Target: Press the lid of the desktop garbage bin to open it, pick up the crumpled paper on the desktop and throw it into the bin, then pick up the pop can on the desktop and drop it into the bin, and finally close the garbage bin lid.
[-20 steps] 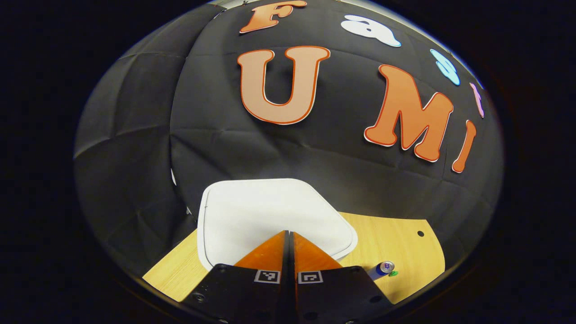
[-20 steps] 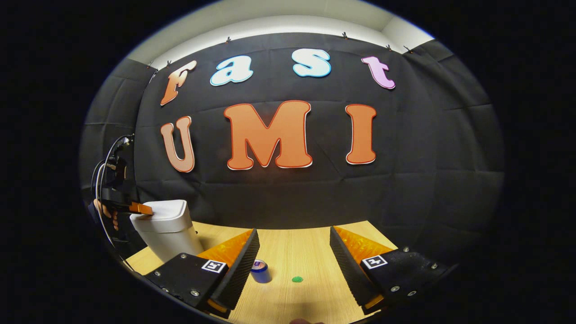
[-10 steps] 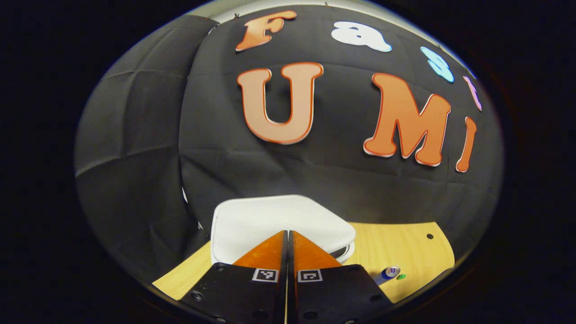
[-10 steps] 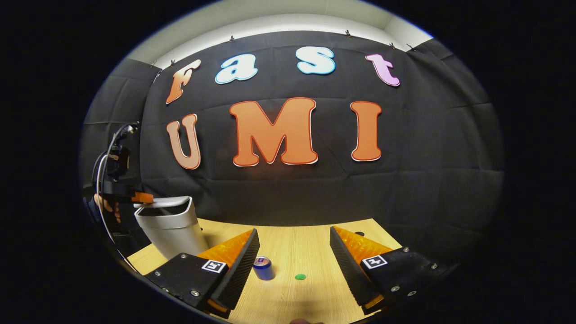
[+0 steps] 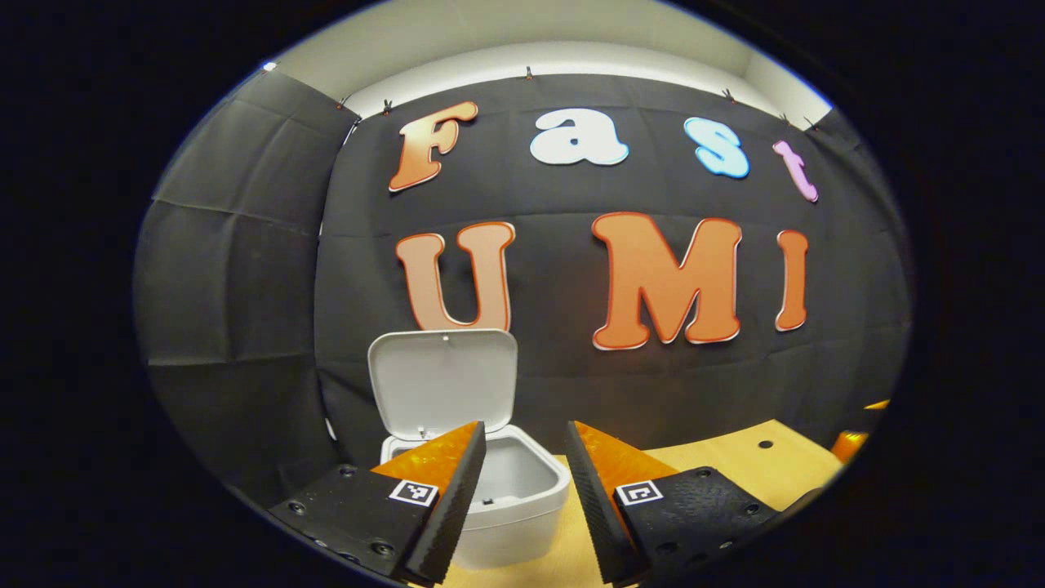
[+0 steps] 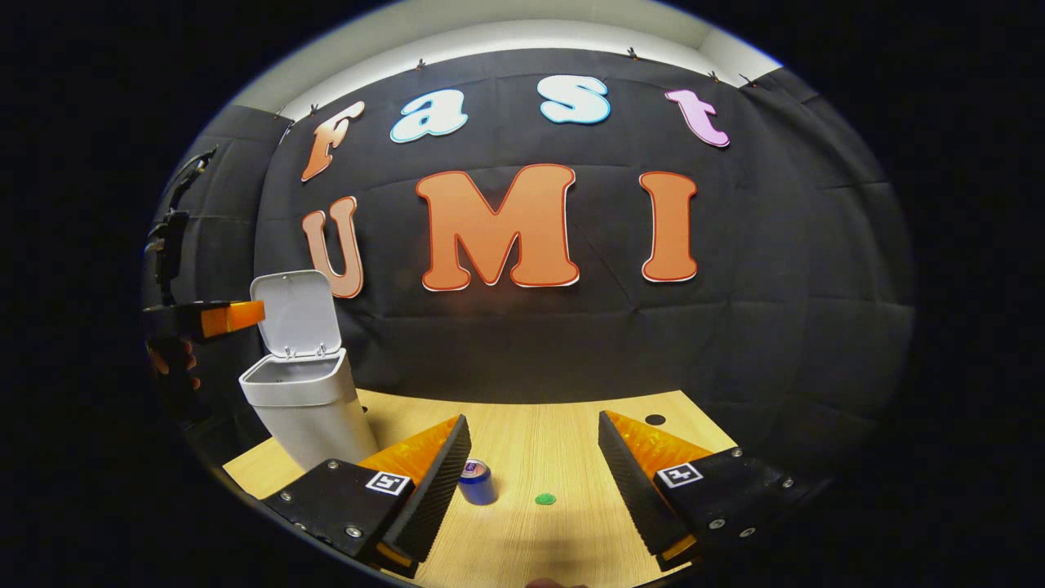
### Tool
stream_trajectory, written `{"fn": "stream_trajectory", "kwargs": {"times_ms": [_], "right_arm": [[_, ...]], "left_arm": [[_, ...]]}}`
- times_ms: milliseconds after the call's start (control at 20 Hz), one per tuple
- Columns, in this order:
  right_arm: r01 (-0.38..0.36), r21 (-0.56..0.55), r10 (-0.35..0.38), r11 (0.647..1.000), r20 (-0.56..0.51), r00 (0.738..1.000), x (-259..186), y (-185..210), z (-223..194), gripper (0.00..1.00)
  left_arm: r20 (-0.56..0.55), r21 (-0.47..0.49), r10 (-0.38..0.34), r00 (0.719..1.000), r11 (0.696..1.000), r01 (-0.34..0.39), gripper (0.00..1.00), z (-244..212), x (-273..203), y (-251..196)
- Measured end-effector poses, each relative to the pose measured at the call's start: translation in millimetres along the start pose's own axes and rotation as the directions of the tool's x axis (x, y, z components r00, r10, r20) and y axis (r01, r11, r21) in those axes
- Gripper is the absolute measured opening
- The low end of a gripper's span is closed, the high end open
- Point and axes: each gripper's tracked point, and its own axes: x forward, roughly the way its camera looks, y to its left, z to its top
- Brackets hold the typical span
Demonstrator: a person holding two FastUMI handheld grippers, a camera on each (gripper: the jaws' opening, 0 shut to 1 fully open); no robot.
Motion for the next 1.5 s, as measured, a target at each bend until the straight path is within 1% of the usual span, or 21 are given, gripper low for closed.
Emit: {"fn": "stream_trajectory", "kwargs": {"times_ms": [50,150,200,250,400,550,750,900,1000,1100,1250,1500], "right_arm": [[-0.002,0.001,0.002,1.000,0.004,1.000,3,-1,-3,0.94],[-0.015,-0.004,0.015,1.000,0.012,1.000,10,-1,-11,0.94],[-0.024,-0.014,0.024,1.000,0.015,1.000,13,0,-15,0.94],[-0.034,-0.027,0.034,0.999,0.011,0.999,18,1,-21,0.94],[-0.049,-0.065,0.049,0.997,-0.009,0.999,29,1,-43,0.94],[-0.059,-0.066,0.056,0.996,-0.052,0.997,41,1,-66,0.94],[-0.060,-0.101,0.049,0.993,-0.101,0.994,65,-3,-98,0.94],[-0.065,-0.108,0.048,0.992,-0.152,0.987,83,-7,-126,0.94],[-0.070,-0.102,0.049,0.992,-0.188,0.981,96,-6,-145,0.94],[-0.058,-0.118,0.032,0.991,-0.214,0.976,109,-11,-166,0.94],[-0.061,-0.125,0.024,0.990,-0.283,0.959,129,-12,-200,0.94],[-0.040,-0.108,-0.004,0.993,-0.386,0.923,158,-16,-245,0.94]], "left_arm": [[0.002,-0.007,-0.009,1.000,1.000,0.009,0.65,1,-7,-7],[0.006,-0.022,-0.026,1.000,0.999,0.026,0.88,4,-18,-18],[0.009,-0.027,-0.033,0.999,0.999,0.033,0.89,4,-24,-26],[0.006,-0.026,-0.044,0.999,0.999,0.044,0.89,5,-29,-33],[0.020,-0.014,-0.041,0.999,0.999,0.041,0.90,9,-48,-43],[0.042,0.002,-0.042,0.998,0.999,0.042,0.90,18,-65,-52],[0.068,0.013,-0.008,0.998,1.000,0.008,0.89,31,-87,-53],[0.111,0.065,0.024,0.994,0.997,-0.031,0.89,51,-107,-55],[0.138,0.061,0.017,0.990,0.998,-0.025,0.89,62,-120,-69],[0.144,0.058,0.026,0.989,0.998,-0.035,0.88,64,-131,-73],[0.125,0.070,0.036,0.992,0.997,-0.045,0.89,60,-137,-79],[0.096,0.075,0.080,0.992,0.993,-0.087,0.89,56,-141,-70]]}}
